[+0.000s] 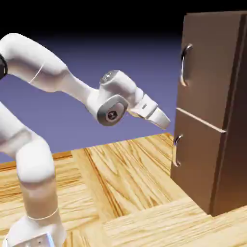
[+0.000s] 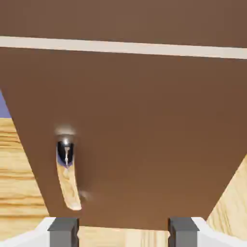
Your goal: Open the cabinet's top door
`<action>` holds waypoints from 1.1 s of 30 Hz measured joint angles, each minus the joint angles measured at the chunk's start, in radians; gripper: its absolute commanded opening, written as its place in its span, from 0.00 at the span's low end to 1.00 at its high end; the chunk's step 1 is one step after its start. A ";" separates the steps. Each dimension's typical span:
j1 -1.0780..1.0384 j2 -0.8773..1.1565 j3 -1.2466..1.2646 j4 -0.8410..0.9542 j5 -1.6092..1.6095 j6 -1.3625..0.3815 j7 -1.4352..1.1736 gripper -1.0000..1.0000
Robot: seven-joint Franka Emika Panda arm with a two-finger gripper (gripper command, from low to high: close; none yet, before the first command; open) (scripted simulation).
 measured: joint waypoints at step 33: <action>0.922 1.196 -1.136 0.260 1.262 -0.337 -0.492 0.50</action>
